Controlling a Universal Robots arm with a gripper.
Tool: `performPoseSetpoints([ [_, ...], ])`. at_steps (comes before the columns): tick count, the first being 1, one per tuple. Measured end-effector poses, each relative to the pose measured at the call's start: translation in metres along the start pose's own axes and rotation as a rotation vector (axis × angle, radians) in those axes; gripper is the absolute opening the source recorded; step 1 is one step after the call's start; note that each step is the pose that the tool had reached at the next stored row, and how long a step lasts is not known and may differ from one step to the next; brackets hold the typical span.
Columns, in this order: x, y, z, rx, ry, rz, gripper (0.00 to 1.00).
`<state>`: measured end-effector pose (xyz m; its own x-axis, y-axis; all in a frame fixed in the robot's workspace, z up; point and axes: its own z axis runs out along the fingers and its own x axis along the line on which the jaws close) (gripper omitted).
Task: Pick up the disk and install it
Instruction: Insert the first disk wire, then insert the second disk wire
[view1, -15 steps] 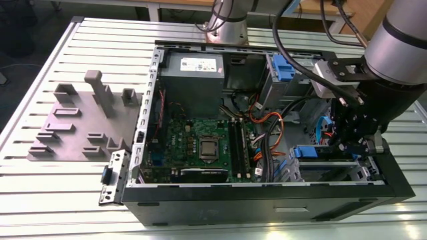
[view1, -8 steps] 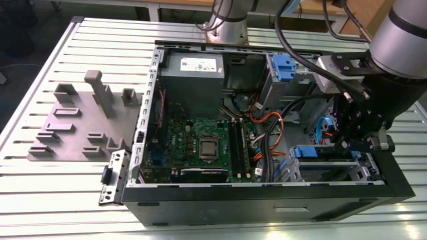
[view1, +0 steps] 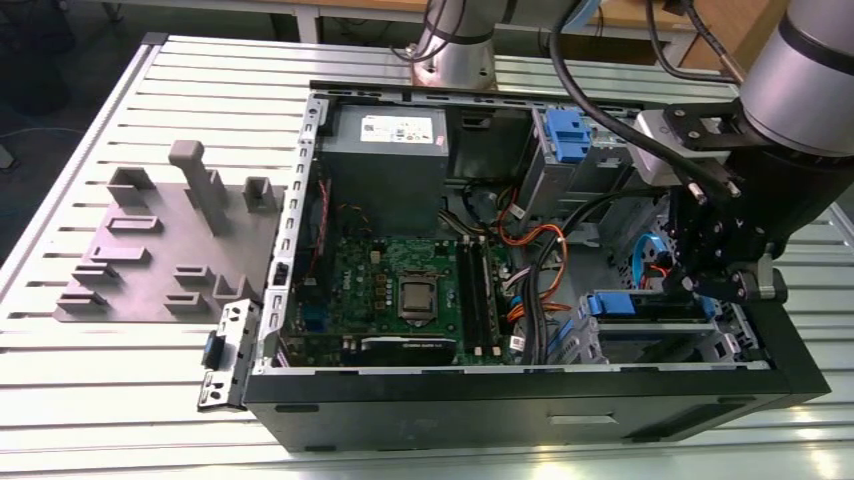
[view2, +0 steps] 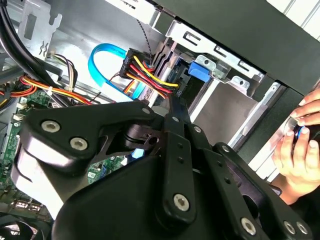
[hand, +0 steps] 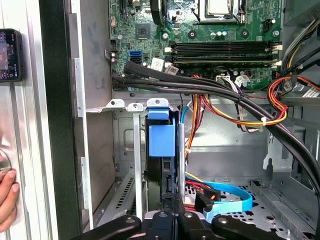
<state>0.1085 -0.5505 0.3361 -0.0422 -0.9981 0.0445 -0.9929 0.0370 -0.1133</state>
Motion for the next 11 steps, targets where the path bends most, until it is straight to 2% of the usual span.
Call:
performPoseSetpoints([
  [11, 0.0, 0.0, 0.0, -0.0001, 0.0, 0.0, 0.11],
])
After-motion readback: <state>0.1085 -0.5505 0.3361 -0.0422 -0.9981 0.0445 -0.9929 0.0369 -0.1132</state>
